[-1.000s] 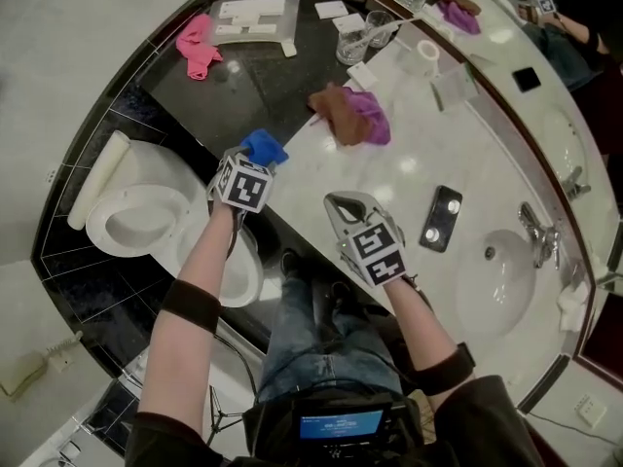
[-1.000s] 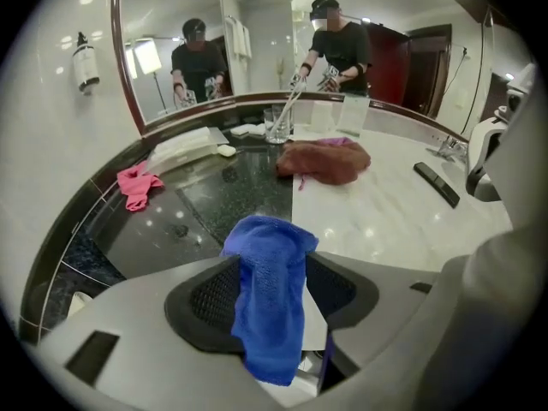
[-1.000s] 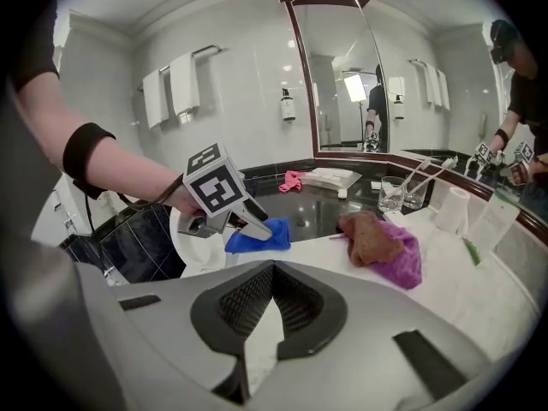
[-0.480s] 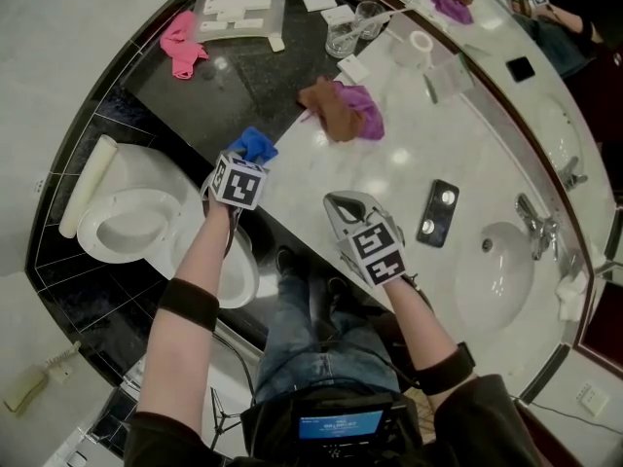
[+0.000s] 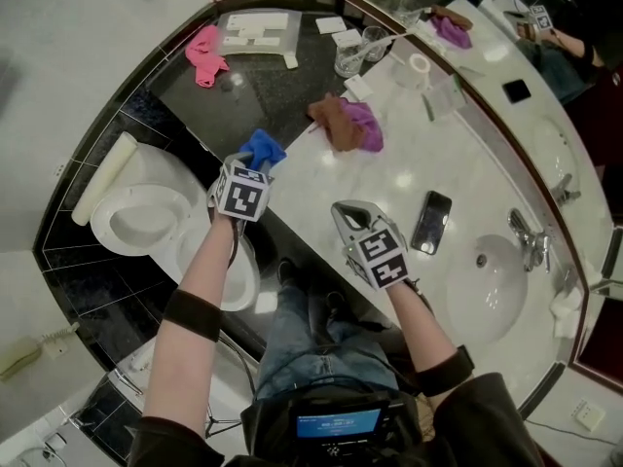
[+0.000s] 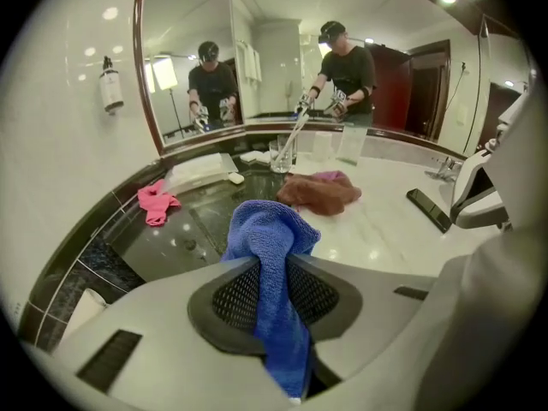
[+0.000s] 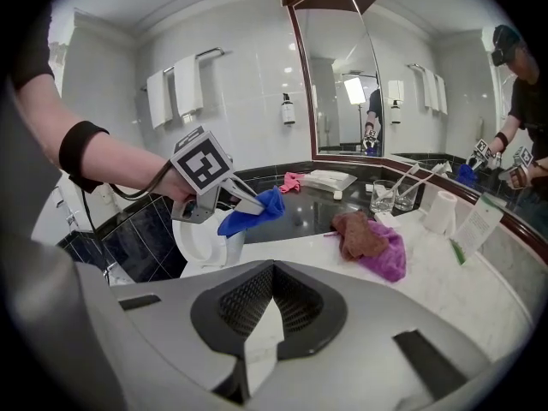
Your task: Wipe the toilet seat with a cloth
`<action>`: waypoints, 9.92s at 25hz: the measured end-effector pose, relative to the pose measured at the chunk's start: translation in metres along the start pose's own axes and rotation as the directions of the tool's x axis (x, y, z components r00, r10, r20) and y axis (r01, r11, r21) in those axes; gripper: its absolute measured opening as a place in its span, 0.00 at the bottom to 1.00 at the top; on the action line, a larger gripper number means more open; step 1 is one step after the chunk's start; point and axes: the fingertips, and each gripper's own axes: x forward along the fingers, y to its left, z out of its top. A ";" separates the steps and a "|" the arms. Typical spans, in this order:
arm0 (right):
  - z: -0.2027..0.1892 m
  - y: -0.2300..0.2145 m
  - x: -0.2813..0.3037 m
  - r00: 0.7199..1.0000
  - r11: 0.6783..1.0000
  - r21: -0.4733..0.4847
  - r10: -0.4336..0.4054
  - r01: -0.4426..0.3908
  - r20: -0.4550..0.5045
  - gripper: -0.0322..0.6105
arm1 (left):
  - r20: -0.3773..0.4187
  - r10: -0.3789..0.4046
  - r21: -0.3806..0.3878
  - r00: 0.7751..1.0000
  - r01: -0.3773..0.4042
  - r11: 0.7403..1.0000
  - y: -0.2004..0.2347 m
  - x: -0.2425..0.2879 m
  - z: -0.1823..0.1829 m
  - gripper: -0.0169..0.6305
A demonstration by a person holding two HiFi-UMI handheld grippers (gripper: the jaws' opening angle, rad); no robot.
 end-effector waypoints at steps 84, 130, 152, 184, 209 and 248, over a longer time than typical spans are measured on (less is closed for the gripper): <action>0.074 0.394 0.212 0.845 0.758 -0.426 0.534 -0.495 -0.032 0.08 | 0.115 0.690 -0.577 0.715 -0.517 0.632 0.189 -0.318 -0.344 0.15; 0.026 0.405 0.425 0.806 0.702 -0.426 0.578 -0.571 -0.128 0.08 | -0.087 0.814 -0.630 0.574 -0.665 0.402 0.417 -0.185 -0.478 0.14; -0.078 0.395 0.463 0.808 0.706 -0.410 0.567 -0.578 -0.161 0.08 | -0.276 0.727 -0.716 0.629 -0.639 0.282 0.368 -0.076 -0.651 0.14; -0.076 0.373 0.413 0.850 0.761 -0.384 0.499 -0.523 -0.170 0.08 | -0.291 0.635 -0.709 0.715 -0.607 0.359 0.289 -0.065 -0.626 0.14; 0.049 0.359 0.345 0.805 0.738 -0.327 0.568 -0.590 -0.171 0.08 | -0.114 0.737 -0.564 0.667 -0.654 0.504 0.391 -0.184 -0.368 0.14; 0.027 0.288 0.389 0.837 0.804 -0.234 0.527 -0.547 -0.147 0.08 | -0.076 0.731 -0.285 0.679 -0.717 0.636 0.363 -0.064 -0.330 0.13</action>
